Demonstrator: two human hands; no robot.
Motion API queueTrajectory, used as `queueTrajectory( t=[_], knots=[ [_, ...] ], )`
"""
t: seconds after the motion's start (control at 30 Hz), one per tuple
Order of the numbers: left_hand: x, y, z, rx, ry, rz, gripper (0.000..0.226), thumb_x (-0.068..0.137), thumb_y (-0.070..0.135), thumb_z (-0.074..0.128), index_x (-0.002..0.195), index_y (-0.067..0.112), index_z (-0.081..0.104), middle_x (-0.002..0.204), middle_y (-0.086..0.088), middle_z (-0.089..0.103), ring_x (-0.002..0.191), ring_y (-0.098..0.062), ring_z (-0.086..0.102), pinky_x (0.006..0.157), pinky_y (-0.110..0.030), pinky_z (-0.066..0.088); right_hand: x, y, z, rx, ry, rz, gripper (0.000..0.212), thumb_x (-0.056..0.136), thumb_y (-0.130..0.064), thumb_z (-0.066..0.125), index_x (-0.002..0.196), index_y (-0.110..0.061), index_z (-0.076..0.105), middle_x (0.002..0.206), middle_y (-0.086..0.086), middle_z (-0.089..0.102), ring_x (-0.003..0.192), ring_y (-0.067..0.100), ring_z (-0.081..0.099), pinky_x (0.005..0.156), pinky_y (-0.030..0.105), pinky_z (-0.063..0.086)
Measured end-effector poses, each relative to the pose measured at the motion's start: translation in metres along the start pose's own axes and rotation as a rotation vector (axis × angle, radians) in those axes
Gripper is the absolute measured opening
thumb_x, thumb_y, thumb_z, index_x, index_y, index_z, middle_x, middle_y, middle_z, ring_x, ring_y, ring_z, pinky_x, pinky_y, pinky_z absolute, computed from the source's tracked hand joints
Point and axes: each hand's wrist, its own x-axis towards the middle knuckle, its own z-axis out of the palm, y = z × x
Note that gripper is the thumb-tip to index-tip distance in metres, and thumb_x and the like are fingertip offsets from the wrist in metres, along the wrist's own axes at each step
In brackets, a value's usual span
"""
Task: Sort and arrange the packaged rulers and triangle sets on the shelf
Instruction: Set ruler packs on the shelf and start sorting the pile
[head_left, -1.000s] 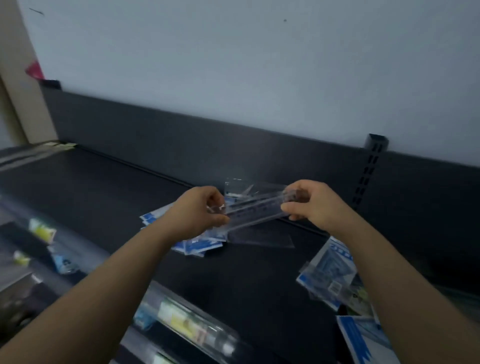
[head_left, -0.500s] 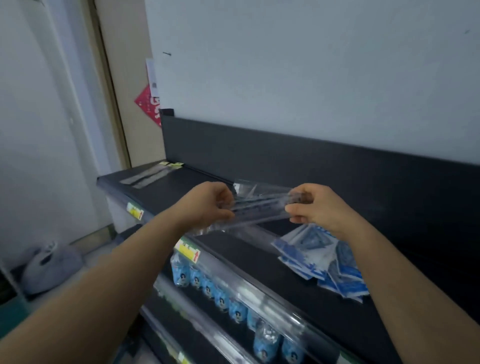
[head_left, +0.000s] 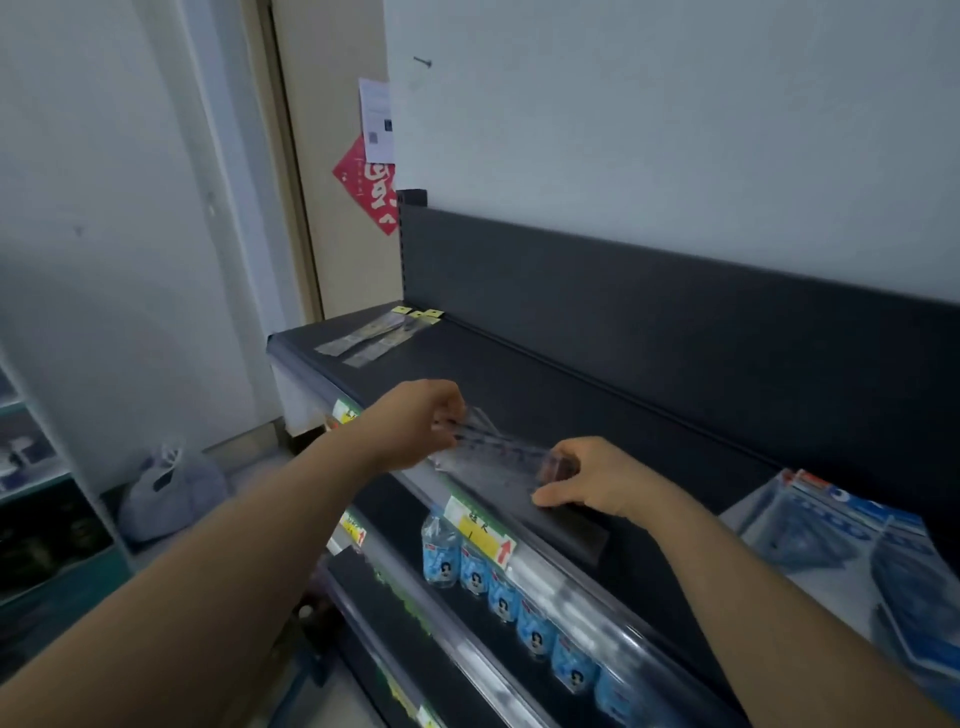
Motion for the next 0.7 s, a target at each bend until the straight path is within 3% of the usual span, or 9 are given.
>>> queueTrajectory(
  t=[0.13,0.27,0.47,0.57,0.7],
  knots=[
    [0.017,-0.025,-0.001,-0.014,0.046,-0.012,0.023,0.082,0.019,0.073,0.102,0.017,0.062,0.106,0.004,0.064,0.098,-0.014,0.06,0.089,-0.03,0.048,0.033,-0.006,0.004,0.068,0.016,-0.014,0.027,0.069,-0.009,0.083,0.091,-0.011,0.068,0.084,0.005,0.073,0.071,0.015,0.069,0.067,0.028,0.055],
    [0.038,-0.048,-0.009,-0.039,0.093,-0.034,0.02,0.081,0.023,0.074,0.098,0.02,0.063,0.1,0.008,0.063,0.094,-0.01,0.06,0.088,-0.027,0.048,0.073,-0.018,-0.012,0.035,0.029,-0.065,0.024,0.069,-0.011,0.083,0.087,-0.017,0.068,0.082,0.0,0.073,0.076,0.014,0.07,0.074,0.031,0.057],
    [0.065,-0.084,-0.014,-0.137,0.193,-0.117,0.018,0.082,0.019,0.073,0.097,0.017,0.064,0.096,0.005,0.063,0.089,-0.01,0.06,0.074,-0.018,0.044,0.138,-0.033,-0.021,0.149,0.029,-0.101,0.037,0.059,-0.016,0.087,0.092,-0.016,0.069,0.093,0.007,0.074,0.089,0.027,0.071,0.089,0.05,0.054],
    [0.08,-0.106,-0.021,-0.158,0.201,-0.145,0.017,0.081,0.02,0.073,0.094,0.018,0.063,0.092,0.005,0.064,0.087,-0.011,0.062,0.074,-0.02,0.046,0.167,-0.047,-0.016,0.138,0.03,-0.122,0.033,0.065,-0.011,0.085,0.094,-0.015,0.068,0.091,0.006,0.075,0.087,0.025,0.072,0.089,0.05,0.054],
    [0.103,-0.142,-0.038,-0.169,0.231,-0.158,0.016,0.079,0.018,0.075,0.091,0.015,0.064,0.091,0.0,0.067,0.086,-0.017,0.064,0.081,-0.033,0.051,0.209,-0.072,-0.009,0.097,0.06,-0.165,0.037,0.068,-0.012,0.084,0.1,-0.014,0.066,0.091,0.005,0.074,0.085,0.023,0.072,0.086,0.048,0.056]
  ],
)
